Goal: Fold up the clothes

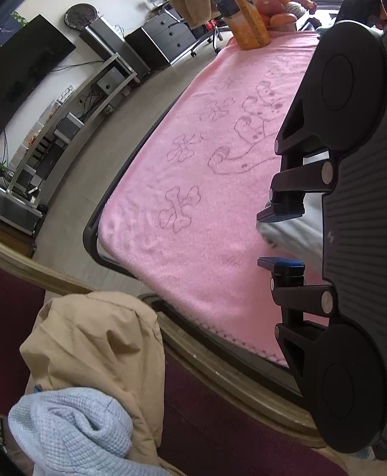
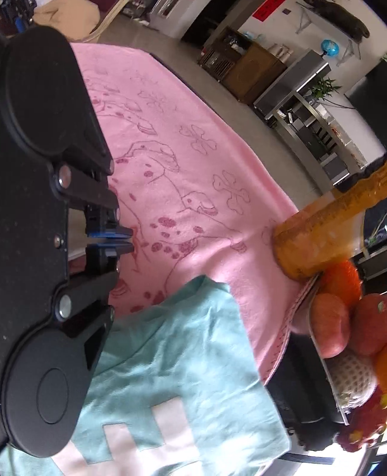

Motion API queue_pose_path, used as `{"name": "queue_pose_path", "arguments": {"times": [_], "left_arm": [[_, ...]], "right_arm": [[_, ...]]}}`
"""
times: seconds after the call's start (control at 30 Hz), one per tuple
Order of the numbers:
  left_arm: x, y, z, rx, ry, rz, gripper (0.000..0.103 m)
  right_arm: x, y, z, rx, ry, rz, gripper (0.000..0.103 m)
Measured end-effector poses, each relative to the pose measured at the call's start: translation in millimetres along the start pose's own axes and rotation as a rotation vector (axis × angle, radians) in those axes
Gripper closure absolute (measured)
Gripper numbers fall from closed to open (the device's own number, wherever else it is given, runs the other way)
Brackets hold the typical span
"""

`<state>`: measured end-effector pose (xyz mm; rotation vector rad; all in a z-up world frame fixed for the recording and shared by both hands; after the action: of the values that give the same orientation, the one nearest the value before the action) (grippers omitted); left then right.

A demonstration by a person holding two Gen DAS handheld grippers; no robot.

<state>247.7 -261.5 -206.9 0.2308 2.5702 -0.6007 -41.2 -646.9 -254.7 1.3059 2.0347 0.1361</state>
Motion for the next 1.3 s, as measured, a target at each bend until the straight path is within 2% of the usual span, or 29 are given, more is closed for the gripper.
{"name": "queue_pose_path", "arguments": {"times": [0.33,0.57,0.6,0.63,0.77,0.87,0.97,1.03,1.07,1.13,1.2,1.3], "left_arm": [[-7,6,15,0.086,0.053,-0.066,0.081],[-8,-2,21,0.004,0.019,0.009,0.090],[-8,-3,22,-0.008,0.014,0.020,0.098],[-8,-4,23,-0.020,0.009,0.031,0.101],[-9,-9,26,-0.067,-0.011,0.073,0.102],[-11,-1,29,-0.133,-0.025,0.071,0.102],[-9,3,35,-0.177,-0.019,0.095,0.100],[-10,2,32,-0.258,-0.076,0.151,0.103],[-11,3,30,-0.289,-0.104,0.179,0.103],[-12,3,23,-0.305,-0.132,0.191,0.101],[-12,3,14,-0.291,-0.144,0.181,0.100],[-1,-5,-11,-0.270,-0.172,0.214,0.087]], "right_arm": [[3,-2,1,0.008,0.016,-0.015,0.098],[5,-1,3,0.018,0.020,-0.025,0.098],[5,-1,3,0.020,0.018,-0.028,0.098],[5,-1,2,0.022,0.016,-0.031,0.098],[5,1,2,0.030,0.010,-0.043,0.098],[1,2,-4,0.083,-0.057,-0.071,0.100],[-1,-2,-5,0.113,-0.080,-0.064,0.100],[-1,-5,-4,0.142,-0.091,-0.065,0.103],[-3,-6,-7,0.194,-0.131,-0.090,0.103],[-11,-10,-13,0.225,-0.180,-0.127,0.102],[-14,-13,-18,0.149,-0.168,-0.068,0.100],[-12,-7,-38,0.027,-0.163,-0.016,0.098]]}}
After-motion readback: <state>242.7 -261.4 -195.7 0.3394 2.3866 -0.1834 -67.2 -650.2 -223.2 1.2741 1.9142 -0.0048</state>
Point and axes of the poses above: each gripper's, at about its wrist camera, not at the fingertips, and z roughly the way its jaws point, y to its left, x to its underside, the point moved 5 cm from there along z, roughly the way its jaws point, and after that the axes turned 2 degrees about -y, right-handed, at the moved point
